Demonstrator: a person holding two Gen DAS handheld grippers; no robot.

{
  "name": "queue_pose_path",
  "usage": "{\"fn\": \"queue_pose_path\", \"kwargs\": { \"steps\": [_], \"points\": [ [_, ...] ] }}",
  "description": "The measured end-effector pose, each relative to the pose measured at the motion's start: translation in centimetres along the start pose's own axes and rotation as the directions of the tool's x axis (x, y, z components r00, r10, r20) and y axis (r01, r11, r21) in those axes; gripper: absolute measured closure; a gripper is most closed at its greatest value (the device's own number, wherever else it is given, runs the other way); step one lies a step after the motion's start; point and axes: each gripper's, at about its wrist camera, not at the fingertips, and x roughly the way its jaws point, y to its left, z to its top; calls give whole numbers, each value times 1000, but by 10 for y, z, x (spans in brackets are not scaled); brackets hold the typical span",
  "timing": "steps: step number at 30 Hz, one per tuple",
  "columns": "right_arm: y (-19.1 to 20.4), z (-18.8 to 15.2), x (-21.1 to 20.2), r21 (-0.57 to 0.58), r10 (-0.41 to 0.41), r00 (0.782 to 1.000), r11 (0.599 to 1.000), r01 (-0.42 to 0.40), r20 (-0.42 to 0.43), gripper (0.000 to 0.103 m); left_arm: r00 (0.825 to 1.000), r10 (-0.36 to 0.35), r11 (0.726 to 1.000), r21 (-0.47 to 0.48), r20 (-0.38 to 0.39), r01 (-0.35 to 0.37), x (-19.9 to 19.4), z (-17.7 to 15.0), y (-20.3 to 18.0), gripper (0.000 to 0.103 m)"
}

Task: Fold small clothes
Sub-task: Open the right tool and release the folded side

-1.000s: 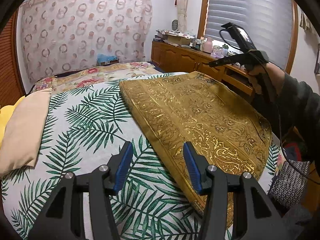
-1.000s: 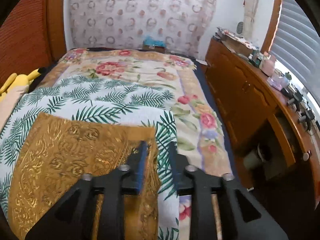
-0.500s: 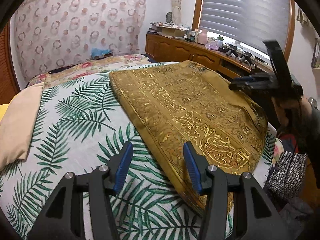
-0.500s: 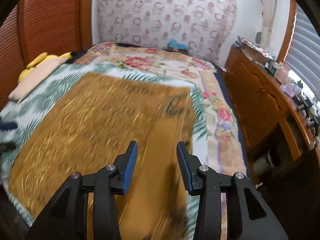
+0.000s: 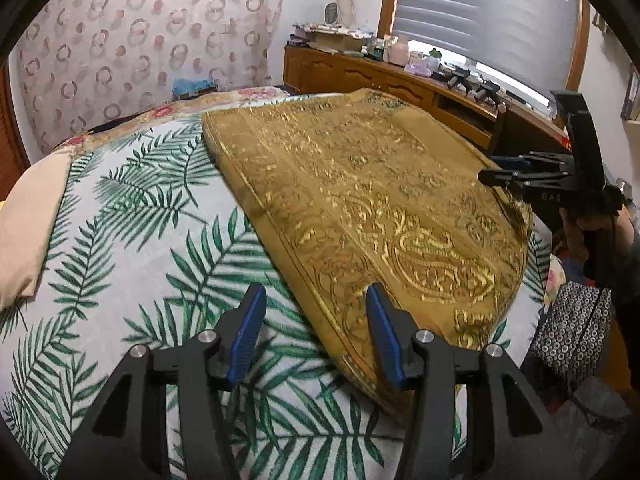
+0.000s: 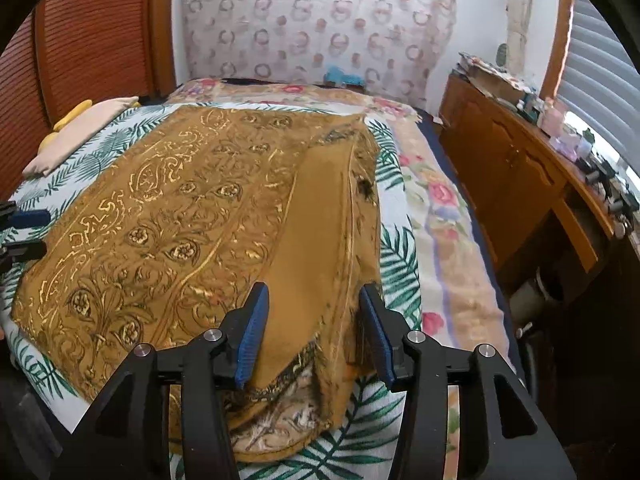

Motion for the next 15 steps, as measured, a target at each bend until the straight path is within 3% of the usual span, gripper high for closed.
{"fn": "queue_pose_path", "kwargs": {
  "steps": [13, 15],
  "points": [
    [13, -8, -22, -11, 0, 998, 1000, 1, 59, 54, 995, -79, 997, -10, -53, 78, -10, -22, -8, 52],
    [15, -8, -26, -12, 8, 997, 1000, -7, 73, 53, 991, -120, 993, -18, -60, 119, -11, -23, -10, 58]
  ]
}}
